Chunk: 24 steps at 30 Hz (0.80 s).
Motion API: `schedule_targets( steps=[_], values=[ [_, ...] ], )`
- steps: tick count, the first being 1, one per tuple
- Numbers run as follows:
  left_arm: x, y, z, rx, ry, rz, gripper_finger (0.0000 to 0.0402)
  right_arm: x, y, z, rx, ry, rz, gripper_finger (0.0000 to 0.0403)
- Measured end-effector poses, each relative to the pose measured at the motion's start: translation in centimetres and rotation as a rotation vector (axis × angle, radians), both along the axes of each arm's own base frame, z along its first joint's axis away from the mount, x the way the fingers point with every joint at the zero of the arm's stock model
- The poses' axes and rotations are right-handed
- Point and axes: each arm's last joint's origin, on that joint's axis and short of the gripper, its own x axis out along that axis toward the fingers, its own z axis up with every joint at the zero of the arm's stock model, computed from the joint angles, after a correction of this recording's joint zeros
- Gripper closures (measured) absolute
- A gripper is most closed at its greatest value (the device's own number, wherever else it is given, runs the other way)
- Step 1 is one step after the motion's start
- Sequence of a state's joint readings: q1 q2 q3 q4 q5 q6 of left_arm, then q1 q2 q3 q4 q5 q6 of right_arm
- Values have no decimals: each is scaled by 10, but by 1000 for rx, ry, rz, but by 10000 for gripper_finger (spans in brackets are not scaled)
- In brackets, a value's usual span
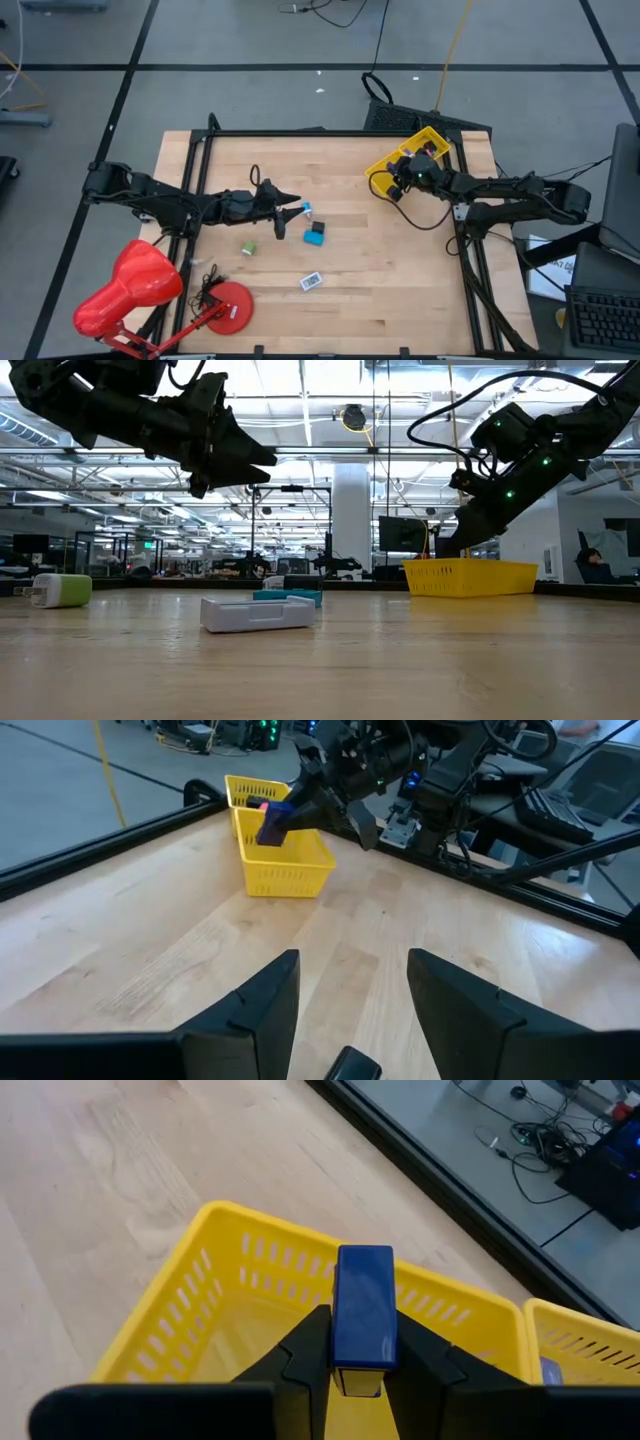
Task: Pick & Place Office items
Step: Put the dark blue digital clock into the bottom yellow basket, then put the white digital clock into the bottom yellow basket
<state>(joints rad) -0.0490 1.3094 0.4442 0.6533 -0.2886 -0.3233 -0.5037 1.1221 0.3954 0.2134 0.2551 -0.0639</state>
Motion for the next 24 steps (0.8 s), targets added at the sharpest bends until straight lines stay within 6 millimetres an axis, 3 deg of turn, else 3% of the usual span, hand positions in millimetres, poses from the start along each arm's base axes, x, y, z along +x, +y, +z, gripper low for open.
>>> schedule_targets(
  steps=[12,24],
  values=[
    [0,0,0,0,0,0,215,1,2,0,53,-34,53,320],
    [0,0,0,1,0,0,215,4,1,4,82,-124,51,203]
  ],
)
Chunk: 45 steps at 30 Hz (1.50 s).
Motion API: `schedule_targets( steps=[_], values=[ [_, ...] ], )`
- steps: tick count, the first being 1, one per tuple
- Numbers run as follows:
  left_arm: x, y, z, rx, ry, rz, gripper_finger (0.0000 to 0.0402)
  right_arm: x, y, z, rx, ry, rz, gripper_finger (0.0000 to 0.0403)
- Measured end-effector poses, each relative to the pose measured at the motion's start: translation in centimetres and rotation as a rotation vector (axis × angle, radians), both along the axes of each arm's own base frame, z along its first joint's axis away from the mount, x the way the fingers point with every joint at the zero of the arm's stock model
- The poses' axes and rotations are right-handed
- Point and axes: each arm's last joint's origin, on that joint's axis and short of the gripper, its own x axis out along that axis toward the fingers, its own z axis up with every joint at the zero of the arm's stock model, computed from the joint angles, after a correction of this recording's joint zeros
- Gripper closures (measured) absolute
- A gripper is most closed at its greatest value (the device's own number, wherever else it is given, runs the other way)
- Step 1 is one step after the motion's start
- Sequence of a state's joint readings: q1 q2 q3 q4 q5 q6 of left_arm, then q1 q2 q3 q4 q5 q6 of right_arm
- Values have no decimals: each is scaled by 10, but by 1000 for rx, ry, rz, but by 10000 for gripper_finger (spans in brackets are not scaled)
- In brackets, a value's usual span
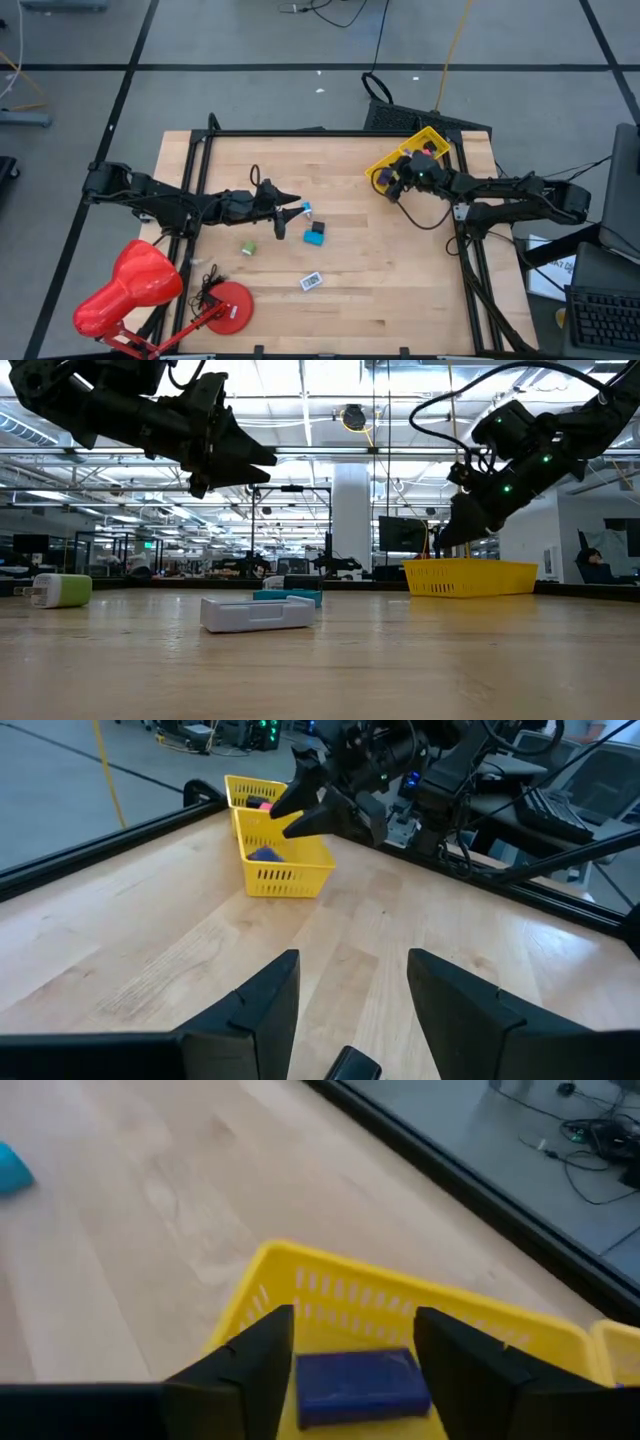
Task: Pick & Place Office items
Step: Put the white digital clock into the bottom yellow basket
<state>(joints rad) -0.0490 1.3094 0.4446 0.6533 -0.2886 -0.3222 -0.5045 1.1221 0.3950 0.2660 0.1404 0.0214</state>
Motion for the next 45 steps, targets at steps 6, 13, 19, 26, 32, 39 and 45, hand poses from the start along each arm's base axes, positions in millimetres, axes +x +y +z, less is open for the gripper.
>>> schedule_targets(
  steps=[6,13,19,26,32,39,45],
  values=[
    [0,0,0,-54,-13,11,215,7,3,8,47,-132,153,182],
    [0,0,-2,-80,5,13,215,10,3,15,49,-227,209,190],
    [0,-5,-4,-126,18,-82,215,10,3,15,51,-223,208,190],
    [1,-28,-6,-95,38,-218,215,10,3,15,51,-223,208,196],
    [26,-70,-10,3,208,-330,215,10,3,16,46,-231,209,196],
    [72,-101,-46,158,778,-414,215,11,3,18,36,-254,207,195],
    [97,-102,-56,98,824,-537,215,11,3,17,39,-251,207,195]
  ],
)
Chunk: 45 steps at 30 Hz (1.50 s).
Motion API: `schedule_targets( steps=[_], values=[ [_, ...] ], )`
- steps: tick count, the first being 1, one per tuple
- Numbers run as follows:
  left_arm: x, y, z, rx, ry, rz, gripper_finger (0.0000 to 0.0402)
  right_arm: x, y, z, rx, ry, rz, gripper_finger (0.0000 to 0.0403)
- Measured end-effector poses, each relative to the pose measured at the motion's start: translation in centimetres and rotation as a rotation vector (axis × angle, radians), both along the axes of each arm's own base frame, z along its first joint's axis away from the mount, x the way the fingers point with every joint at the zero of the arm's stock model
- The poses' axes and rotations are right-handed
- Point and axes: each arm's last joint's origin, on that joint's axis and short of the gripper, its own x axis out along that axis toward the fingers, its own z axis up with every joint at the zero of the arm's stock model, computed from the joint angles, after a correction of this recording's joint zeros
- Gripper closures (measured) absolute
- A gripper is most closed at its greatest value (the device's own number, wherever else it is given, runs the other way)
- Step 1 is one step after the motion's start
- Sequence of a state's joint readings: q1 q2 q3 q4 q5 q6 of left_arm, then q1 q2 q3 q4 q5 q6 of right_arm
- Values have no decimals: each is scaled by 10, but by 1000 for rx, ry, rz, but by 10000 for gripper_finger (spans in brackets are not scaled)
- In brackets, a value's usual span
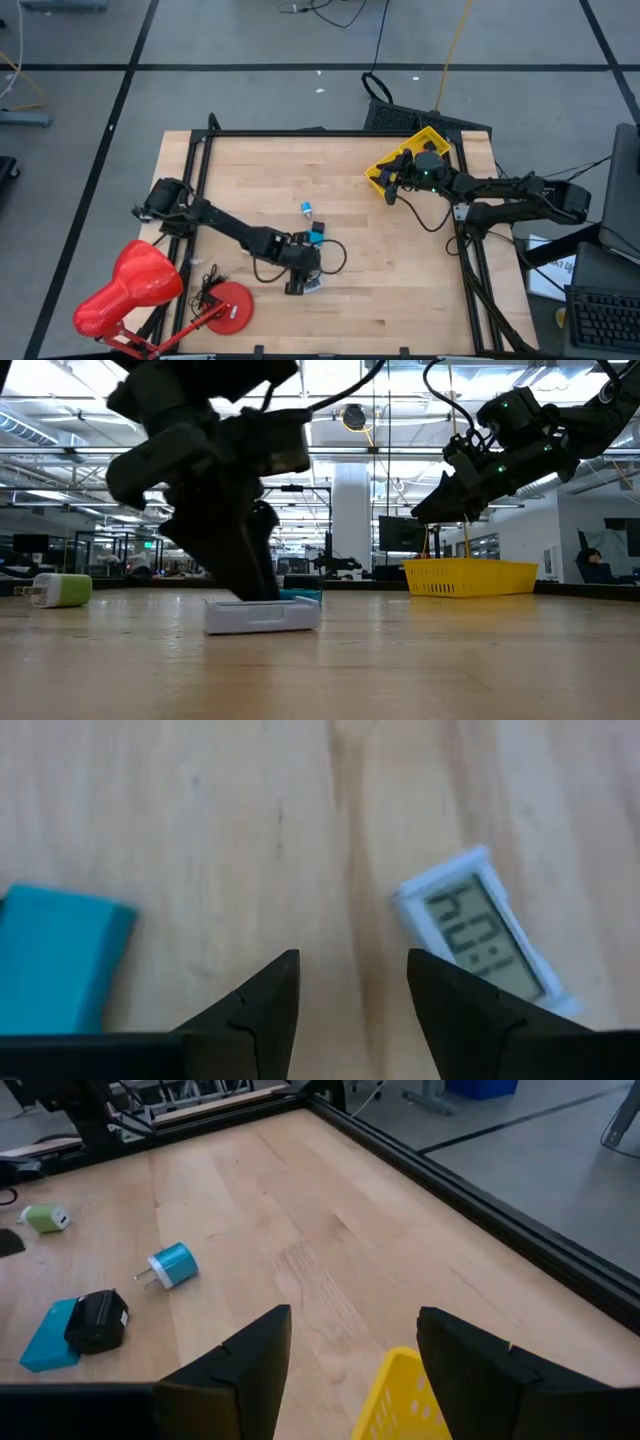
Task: Pick & Place Office items
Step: Put the white digital clock into the bottom yellow basket
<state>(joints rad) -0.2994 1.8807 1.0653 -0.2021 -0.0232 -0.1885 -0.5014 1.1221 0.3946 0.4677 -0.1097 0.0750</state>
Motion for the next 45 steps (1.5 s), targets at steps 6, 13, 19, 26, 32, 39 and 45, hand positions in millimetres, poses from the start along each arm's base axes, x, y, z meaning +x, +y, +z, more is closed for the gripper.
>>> schedule_targets(
  steps=[6,13,19,26,32,39,45],
  values=[
    [-4,11,6,-6,37,9,215,0,0,0,0,0,0,195],
    [-6,3,23,-54,-18,-28,215,0,0,0,-6,2,2,195],
    [-1,-2,3,-104,20,-60,215,0,0,0,-7,3,1,195],
    [0,4,-4,-120,58,-38,215,0,0,0,-9,-1,1,195],
    [-11,14,-4,-1,166,53,215,0,0,0,-8,3,0,195],
    [-18,17,-5,47,226,95,215,0,0,0,-7,3,-1,197],
    [-11,4,-2,162,72,-272,215,0,0,0,-9,-1,-1,198]
  ],
)
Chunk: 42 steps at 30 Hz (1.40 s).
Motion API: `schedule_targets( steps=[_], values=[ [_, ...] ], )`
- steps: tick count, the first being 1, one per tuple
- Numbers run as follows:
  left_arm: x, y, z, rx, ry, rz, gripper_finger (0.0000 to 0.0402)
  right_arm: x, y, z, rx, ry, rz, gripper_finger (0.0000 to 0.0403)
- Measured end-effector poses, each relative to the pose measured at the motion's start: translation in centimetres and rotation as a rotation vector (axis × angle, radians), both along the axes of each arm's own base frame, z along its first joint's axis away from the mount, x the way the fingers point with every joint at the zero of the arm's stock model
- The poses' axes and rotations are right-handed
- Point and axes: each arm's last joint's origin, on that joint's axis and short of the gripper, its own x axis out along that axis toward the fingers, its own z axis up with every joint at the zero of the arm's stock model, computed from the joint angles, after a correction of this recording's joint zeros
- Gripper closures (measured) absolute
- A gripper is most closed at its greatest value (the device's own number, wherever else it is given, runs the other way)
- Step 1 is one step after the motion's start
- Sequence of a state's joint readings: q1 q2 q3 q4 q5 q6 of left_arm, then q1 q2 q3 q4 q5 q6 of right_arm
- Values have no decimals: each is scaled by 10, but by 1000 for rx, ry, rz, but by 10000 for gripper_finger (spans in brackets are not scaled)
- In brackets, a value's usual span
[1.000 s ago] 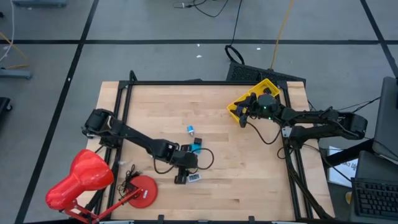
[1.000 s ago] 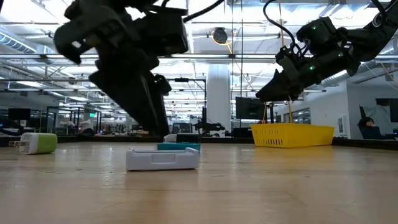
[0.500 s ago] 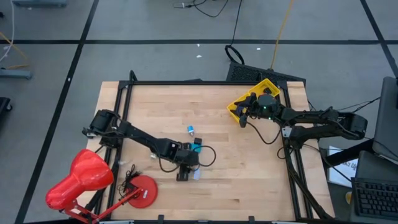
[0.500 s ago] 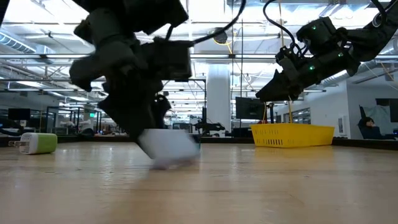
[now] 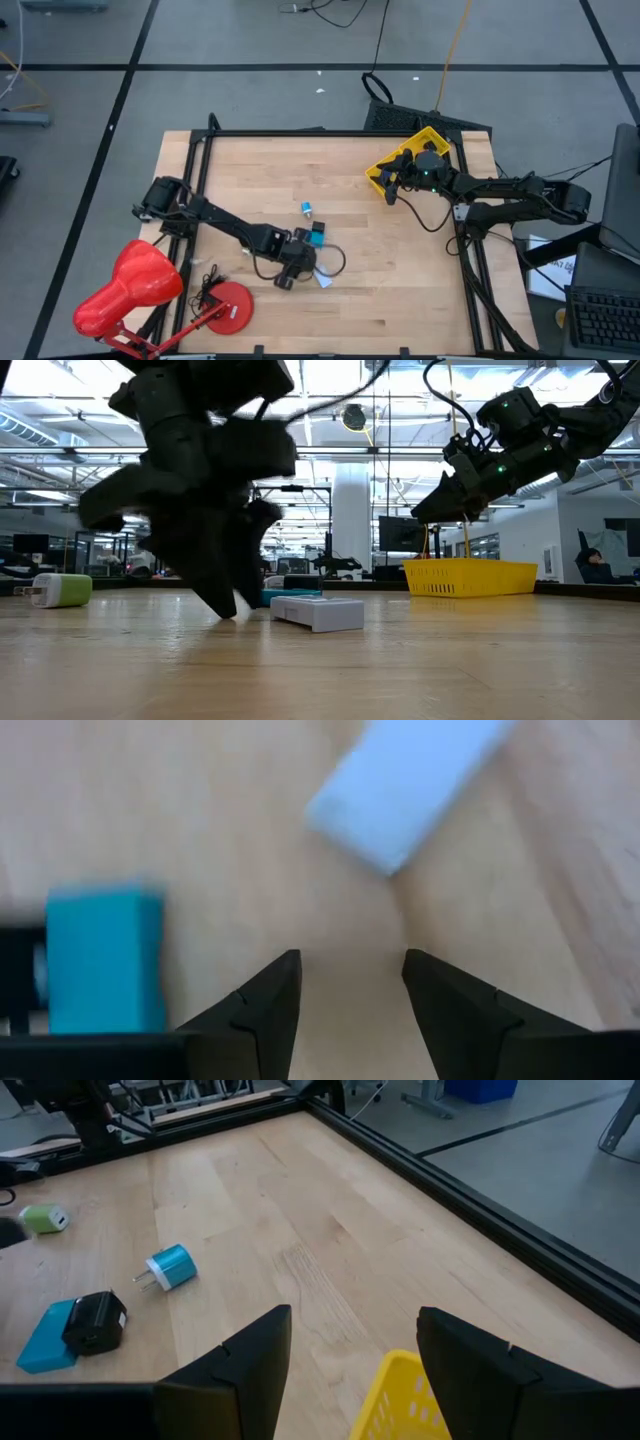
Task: Pick & Place Office items
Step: Put the white digital clock into the bottom yellow basket
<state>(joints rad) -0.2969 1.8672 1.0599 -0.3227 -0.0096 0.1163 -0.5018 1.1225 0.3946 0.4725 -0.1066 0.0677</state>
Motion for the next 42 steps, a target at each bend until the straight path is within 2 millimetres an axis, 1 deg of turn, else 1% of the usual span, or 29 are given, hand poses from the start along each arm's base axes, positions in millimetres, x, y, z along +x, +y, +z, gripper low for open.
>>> schedule_targets(
  steps=[2,3,5,10,14,16,18,22,26,30,38,42],
  values=[
    [2,-3,1,61,-49,-107,215,0,0,0,0,0,0,199],
    [4,-3,2,82,-71,-128,215,0,0,0,0,0,0,199],
    [7,-4,3,90,-115,-136,215,0,0,0,0,0,0,197],
    [19,-5,11,16,-251,-105,215,0,0,0,-1,-2,0,196],
    [22,-15,18,121,-319,-151,215,0,0,0,-2,-2,0,199],
    [22,-21,20,122,-329,-205,215,0,0,1,-5,-9,0,198],
    [23,-24,15,64,-317,-251,215,0,0,1,-8,-14,0,196],
    [26,-25,-2,38,-293,-300,215,1,0,2,-4,-25,-3,196],
    [32,-24,-6,37,-330,-312,215,1,0,2,3,-29,-3,199],
    [34,-15,-7,41,-317,-266,215,1,0,2,4,-28,-4,196],
    [33,13,-11,33,-191,36,215,1,0,2,4,-28,-4,199],
    [29,22,-14,-3,-101,163,215,1,0,2,5,-27,-3,196]
  ],
)
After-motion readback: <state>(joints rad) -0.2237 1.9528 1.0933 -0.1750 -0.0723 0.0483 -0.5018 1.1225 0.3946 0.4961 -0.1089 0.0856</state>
